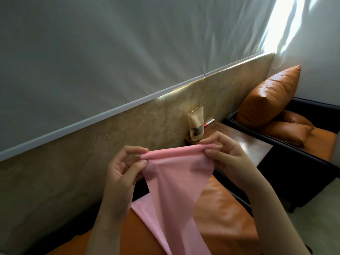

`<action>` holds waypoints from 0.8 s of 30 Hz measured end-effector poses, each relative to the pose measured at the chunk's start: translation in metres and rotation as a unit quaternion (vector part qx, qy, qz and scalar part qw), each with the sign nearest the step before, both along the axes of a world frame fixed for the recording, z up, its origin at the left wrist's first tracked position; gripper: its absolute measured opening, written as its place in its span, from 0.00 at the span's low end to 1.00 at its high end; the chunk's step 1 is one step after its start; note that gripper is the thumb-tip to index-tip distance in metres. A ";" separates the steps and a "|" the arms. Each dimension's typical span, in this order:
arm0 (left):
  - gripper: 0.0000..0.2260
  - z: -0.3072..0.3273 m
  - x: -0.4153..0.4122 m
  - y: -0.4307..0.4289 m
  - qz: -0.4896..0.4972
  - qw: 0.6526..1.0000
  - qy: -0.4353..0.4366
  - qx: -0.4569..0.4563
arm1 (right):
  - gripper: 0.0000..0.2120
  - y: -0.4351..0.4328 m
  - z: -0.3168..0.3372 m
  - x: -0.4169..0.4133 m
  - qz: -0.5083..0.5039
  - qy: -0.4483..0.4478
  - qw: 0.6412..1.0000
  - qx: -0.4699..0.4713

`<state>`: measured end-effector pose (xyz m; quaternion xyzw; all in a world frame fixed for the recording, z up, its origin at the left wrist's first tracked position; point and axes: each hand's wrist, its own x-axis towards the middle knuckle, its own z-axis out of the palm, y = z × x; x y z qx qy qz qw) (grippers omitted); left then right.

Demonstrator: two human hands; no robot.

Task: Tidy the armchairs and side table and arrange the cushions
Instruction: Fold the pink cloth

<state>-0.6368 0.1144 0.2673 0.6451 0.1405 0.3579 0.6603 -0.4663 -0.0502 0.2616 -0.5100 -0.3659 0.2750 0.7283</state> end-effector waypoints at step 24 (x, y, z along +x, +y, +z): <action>0.08 -0.002 0.002 -0.001 0.022 1.000 0.008 -0.002 | 0.09 0.004 -0.006 0.002 -0.003 0.006 1.000 0.003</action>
